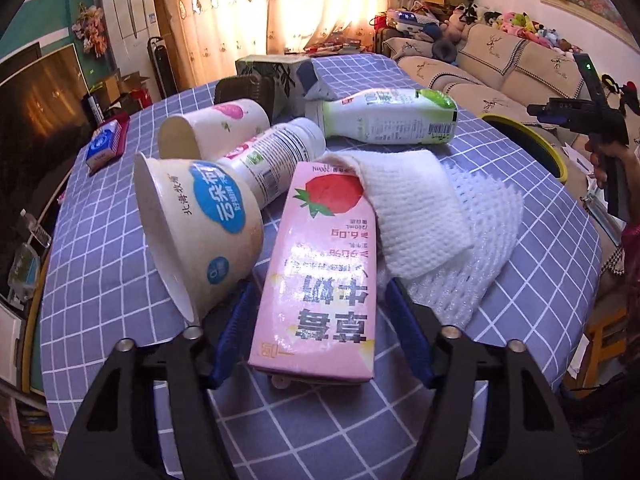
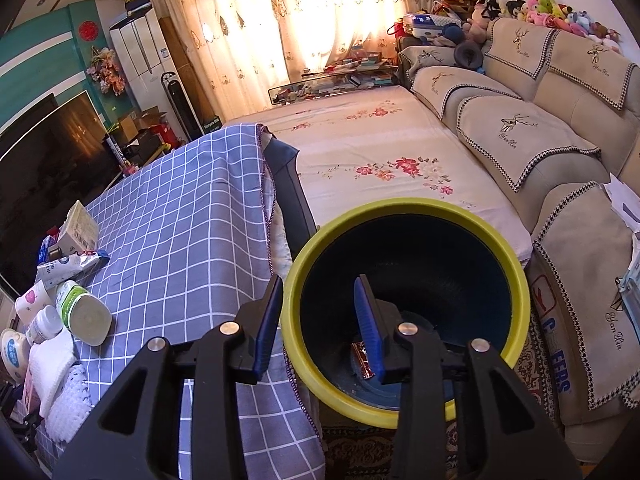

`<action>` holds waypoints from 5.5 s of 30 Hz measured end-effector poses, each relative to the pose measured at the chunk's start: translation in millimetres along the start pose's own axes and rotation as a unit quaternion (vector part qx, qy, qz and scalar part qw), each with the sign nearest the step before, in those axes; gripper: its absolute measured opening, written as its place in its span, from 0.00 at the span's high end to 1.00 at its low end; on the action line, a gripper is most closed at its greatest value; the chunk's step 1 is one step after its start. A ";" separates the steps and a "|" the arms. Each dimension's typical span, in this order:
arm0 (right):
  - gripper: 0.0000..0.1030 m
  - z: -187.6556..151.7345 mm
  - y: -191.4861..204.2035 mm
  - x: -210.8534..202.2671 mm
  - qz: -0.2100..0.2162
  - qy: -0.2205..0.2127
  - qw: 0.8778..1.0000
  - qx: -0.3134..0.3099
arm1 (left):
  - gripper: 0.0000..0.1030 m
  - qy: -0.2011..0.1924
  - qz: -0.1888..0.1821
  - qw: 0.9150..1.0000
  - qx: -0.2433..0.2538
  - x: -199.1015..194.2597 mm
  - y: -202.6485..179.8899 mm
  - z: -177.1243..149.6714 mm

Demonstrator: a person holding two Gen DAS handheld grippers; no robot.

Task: Collect trash
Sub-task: 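Grasp the pink strawberry milk carton with the left gripper, then carry the carton with the left gripper over the bin and drop it, then reach the right gripper to the white paper towel and pinch it, then carry the towel with the right gripper into the bin and release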

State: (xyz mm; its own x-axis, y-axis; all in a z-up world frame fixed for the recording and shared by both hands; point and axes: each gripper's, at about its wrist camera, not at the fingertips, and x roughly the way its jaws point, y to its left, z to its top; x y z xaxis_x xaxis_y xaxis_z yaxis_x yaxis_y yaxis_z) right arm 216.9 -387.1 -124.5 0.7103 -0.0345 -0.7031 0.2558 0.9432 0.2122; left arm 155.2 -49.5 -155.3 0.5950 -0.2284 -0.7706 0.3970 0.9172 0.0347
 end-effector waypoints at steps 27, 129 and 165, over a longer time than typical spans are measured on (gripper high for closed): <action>0.65 -10.8 0.7 -35.5 0.026 -0.027 0.999 -0.006 | 0.52 -0.108 0.005 0.994 0.012 -102.1 -41.8 34.9; 0.94 -70.3 287.8 -21.1 0.201 0.095 0.936 -0.272 | 0.17 -0.149 0.106 0.967 -0.178 -130.2 43.1 4.3; 0.90 5.1 -49.8 37.4 -0.077 0.066 0.994 0.030 | 0.16 -0.098 -0.013 0.995 -0.019 -55.8 -52.5 32.1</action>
State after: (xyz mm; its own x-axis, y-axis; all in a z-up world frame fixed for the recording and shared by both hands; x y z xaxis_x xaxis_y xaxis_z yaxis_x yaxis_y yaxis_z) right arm 234.1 -437.0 -157.9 0.5679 -0.1295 -0.8129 0.3957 0.9089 0.1317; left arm 123.6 -95.4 -93.7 0.7108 -0.3087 -0.6321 0.3900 0.9208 -0.0111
